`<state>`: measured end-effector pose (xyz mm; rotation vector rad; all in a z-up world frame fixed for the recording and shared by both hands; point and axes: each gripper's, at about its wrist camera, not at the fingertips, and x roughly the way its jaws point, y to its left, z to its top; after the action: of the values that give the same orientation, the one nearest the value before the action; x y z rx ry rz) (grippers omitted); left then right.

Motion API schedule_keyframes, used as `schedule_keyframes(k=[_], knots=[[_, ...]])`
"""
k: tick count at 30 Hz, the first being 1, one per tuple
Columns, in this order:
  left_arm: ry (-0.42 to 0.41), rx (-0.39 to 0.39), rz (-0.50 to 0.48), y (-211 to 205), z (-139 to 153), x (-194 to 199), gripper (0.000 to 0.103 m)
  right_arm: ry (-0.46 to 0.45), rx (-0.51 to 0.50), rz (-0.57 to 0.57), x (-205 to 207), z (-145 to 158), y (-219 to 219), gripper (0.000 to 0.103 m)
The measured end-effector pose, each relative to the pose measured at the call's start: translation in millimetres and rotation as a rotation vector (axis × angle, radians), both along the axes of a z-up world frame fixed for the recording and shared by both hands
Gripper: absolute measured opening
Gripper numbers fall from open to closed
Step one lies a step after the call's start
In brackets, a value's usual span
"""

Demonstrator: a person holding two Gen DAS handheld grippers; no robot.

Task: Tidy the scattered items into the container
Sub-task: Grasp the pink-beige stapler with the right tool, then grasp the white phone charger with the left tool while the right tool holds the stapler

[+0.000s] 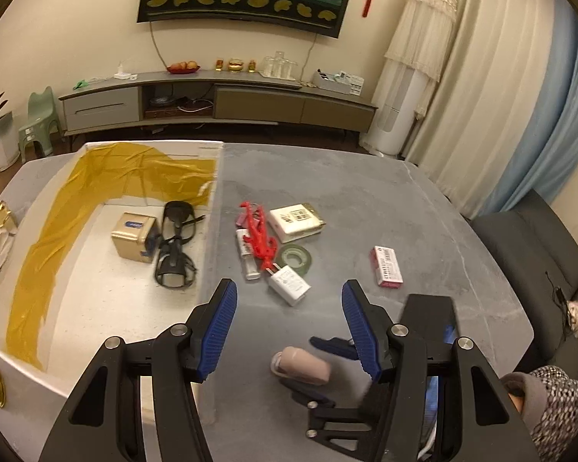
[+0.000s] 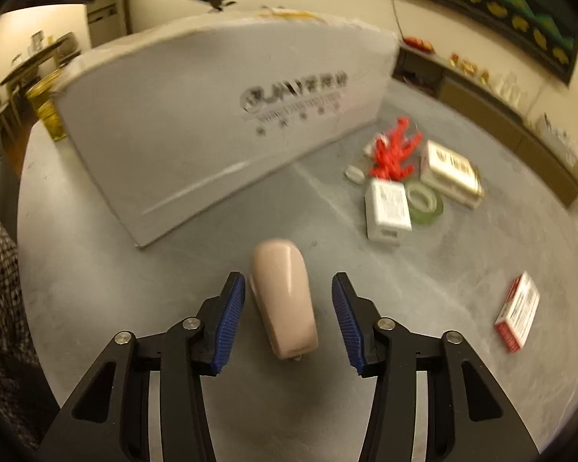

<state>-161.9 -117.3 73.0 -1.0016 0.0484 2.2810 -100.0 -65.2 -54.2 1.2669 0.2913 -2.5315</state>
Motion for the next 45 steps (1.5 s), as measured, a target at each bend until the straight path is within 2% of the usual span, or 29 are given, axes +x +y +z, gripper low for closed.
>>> schedule_keyframes(k=[4, 9, 15, 19, 21, 22, 23, 24, 25, 26, 28, 29, 31, 32, 33, 34, 35, 36, 37, 38, 39, 42, 45], knots=[[-0.015, -0.032, -0.014, 22.7, -10.6, -5.5, 0.062, -0.033, -0.066, -0.080, 6.2, 2.2, 29.2, 0.025], [-0.034, -0.068, -0.010, 51.0, -29.0, -15.8, 0.068, -0.057, -0.112, -0.167, 24.6, 4.7, 70.5, 0.025], [-0.053, -0.174, 0.012, 89.2, -69.4, -35.1, 0.068, -0.099, -0.176, -0.244, 39.6, 8.1, 110.0, 0.026], [-0.042, -0.228, 0.023, 112.1, -95.2, -50.8, 0.066, -0.123, -0.205, -0.252, 40.8, 9.4, 116.0, 0.026], [-0.062, -0.256, 0.038, 114.3, -109.0, -57.2, 0.047, -0.129, -0.211, -0.245, 42.5, 9.7, 117.3, 0.026], [-0.058, -0.261, 0.047, 112.0, -112.8, -57.9, 0.045, -0.131, -0.214, -0.245, 42.1, 9.8, 118.3, 0.026], [-0.044, -0.263, 0.049, 108.5, -113.4, -57.5, 0.035, -0.135, -0.218, -0.246, 41.8, 9.9, 119.5, 0.026], [-0.044, -0.257, 0.046, 103.4, -113.0, -57.4, 0.018, -0.139, -0.222, -0.248, 41.2, 9.7, 120.8, 0.026], [-0.062, -0.238, 0.037, 98.2, -112.8, -57.9, 0.009, -0.143, -0.225, -0.251, 40.7, 9.4, 121.8, 0.026], [-0.089, -0.214, 0.036, 91.9, -112.9, -58.4, 0.006, -0.147, -0.229, -0.253, 40.3, 9.1, 122.7, 0.026], [-0.116, -0.183, 0.041, 81.2, -113.5, -57.1, 0.006, -0.155, -0.238, -0.256, 37.6, 8.5, 123.7, 0.026], [-0.114, -0.180, 0.040, 78.7, -114.1, -56.1, 0.008, -0.157, -0.241, -0.255, 36.6, 8.5, 123.2, 0.026], [-0.110, -0.178, 0.047, 78.0, -115.8, -57.4, 0.018, -0.158, -0.249, -0.255, 32.9, 7.9, 122.7, 0.028], [-0.110, -0.170, 0.049, 78.8, -116.5, -58.9, 0.040, -0.158, -0.250, -0.255, 31.6, 7.7, 122.1, 0.028], [-0.105, -0.159, 0.058, 80.7, -117.0, -60.3, 0.069, -0.157, -0.246, -0.254, 31.1, 7.5, 121.0, 0.028], [-0.096, -0.157, 0.069, 84.9, -116.0, -60.9, 0.078, -0.155, -0.241, -0.252, 30.9, 7.1, 120.0, 0.028], [-0.088, -0.158, 0.076, 91.1, -114.8, -63.4, 0.082, -0.155, -0.239, -0.251, 30.4, 6.0, 119.4, 0.029], [-0.071, -0.175, 0.076, 97.1, -116.0, -64.3, 0.081, -0.155, -0.235, -0.250, 29.5, 4.7, 118.9, 0.029], [-0.039, -0.212, 0.081, 102.3, -116.3, -65.0, 0.074, -0.153, -0.230, -0.250, 28.8, 3.8, 118.3, 0.029], [-0.027, -0.249, 0.084, 104.8, -119.4, -66.2, 0.039, -0.153, -0.228, -0.249, 28.6, 3.1, 118.2, 0.029], [-0.036, -0.261, 0.084, 102.7, -122.6, -67.9, 0.032, -0.154, -0.230, -0.249, 29.0, 2.9, 118.5, 0.029], [-0.078, -0.226, 0.076, 89.2, -121.8, -67.1, 0.032, -0.159, -0.235, -0.253, 29.9, 3.0, 120.4, 0.029], [-0.064, -0.206, 0.096, 79.8, -118.3, -65.4, 0.032, -0.163, -0.237, -0.256, 28.9, 3.5, 120.2, 0.029]])
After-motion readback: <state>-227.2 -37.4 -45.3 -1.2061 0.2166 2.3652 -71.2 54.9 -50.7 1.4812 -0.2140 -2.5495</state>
